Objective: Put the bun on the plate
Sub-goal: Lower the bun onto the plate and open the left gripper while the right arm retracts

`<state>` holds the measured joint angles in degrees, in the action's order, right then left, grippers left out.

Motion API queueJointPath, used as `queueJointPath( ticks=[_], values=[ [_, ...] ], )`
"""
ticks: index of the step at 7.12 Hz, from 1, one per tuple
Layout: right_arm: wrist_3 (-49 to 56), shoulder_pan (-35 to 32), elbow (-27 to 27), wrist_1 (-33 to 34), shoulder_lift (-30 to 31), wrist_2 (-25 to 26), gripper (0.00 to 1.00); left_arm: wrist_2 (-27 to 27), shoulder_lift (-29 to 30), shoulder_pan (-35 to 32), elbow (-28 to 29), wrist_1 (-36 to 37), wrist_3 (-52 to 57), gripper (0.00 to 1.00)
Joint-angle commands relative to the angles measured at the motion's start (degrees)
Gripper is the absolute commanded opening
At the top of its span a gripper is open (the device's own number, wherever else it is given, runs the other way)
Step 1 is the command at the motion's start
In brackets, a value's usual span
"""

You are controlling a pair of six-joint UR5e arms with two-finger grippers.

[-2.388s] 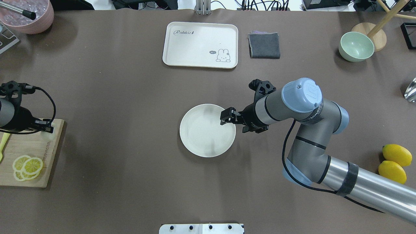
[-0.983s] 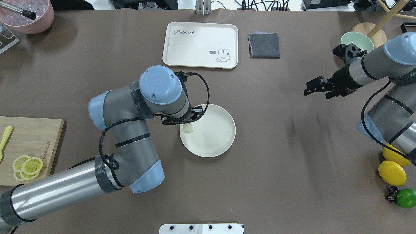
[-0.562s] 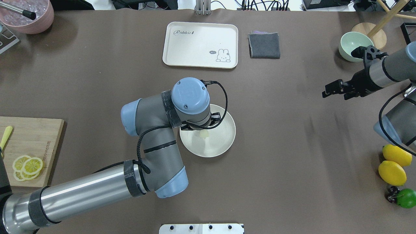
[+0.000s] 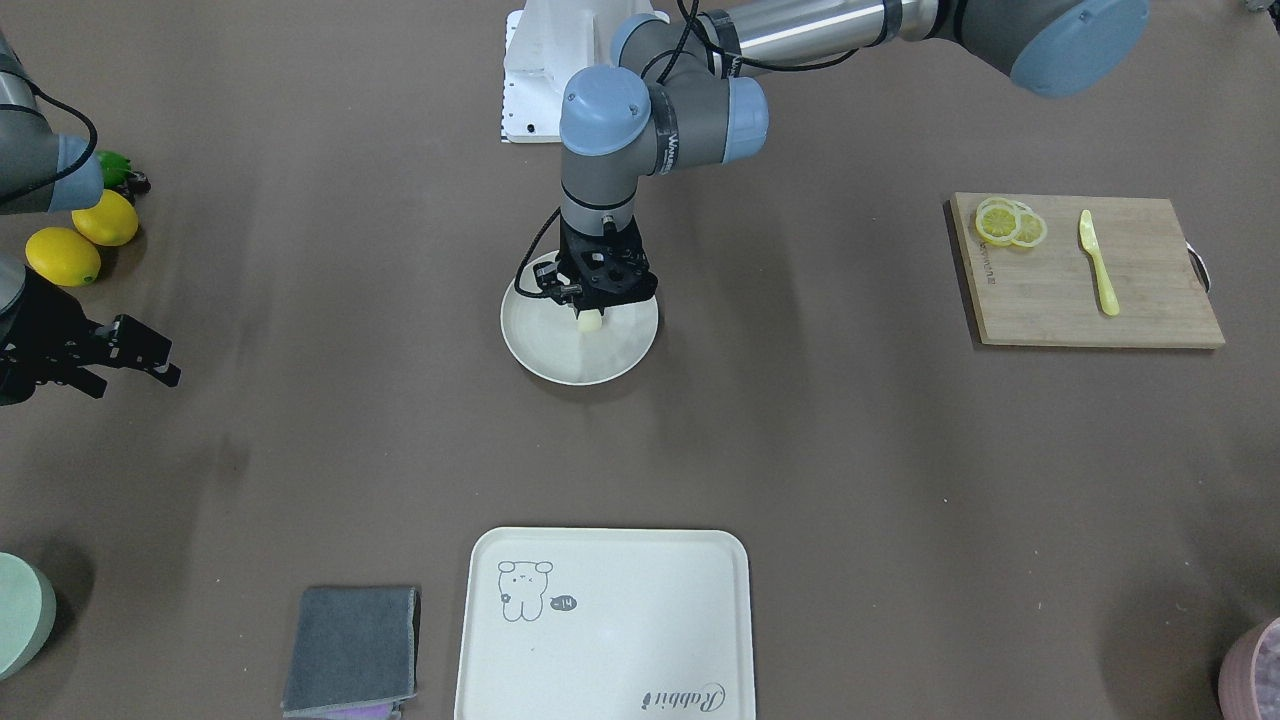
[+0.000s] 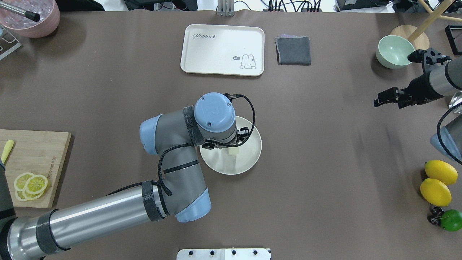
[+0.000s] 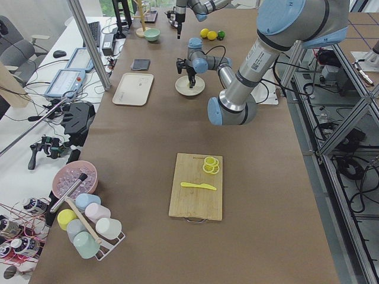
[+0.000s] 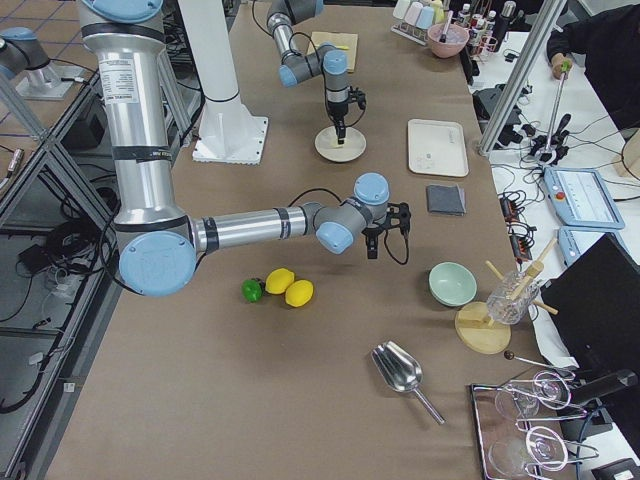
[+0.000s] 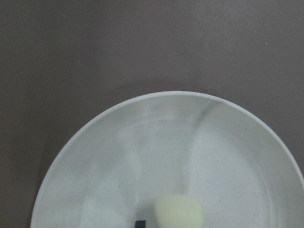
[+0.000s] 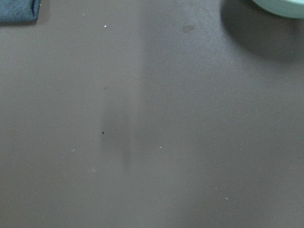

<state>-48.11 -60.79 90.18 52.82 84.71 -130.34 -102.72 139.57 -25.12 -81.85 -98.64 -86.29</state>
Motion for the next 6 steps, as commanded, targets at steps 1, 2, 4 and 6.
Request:
queueJointPath(
  ticks=[1, 2, 4, 6],
  values=[
    [0.3, -1.1, 0.3, 0.0, 0.1, 0.0, 1.0, 0.2, -0.1, -0.2, -0.9, 0.1, 0.2, 0.9],
    [0.3, -1.5, 0.3, 0.0, 0.1, -0.1, 1.0, 1.2, -0.1, -0.2, -1.3, 0.1, 0.1, 0.9],
    [0.3, -2.7, 0.3, 0.0, 0.0, -1.7, 1.0, 1.3, -0.5, -0.9, -2.9, 0.5, 0.2, 0.9],
    [3.3, -6.3, 0.3, 0.4, 0.0, -3.1, 1.0, 0.7, -8.7, -6.1, -18.3, 8.3, 6.3, 0.97]
  ],
)
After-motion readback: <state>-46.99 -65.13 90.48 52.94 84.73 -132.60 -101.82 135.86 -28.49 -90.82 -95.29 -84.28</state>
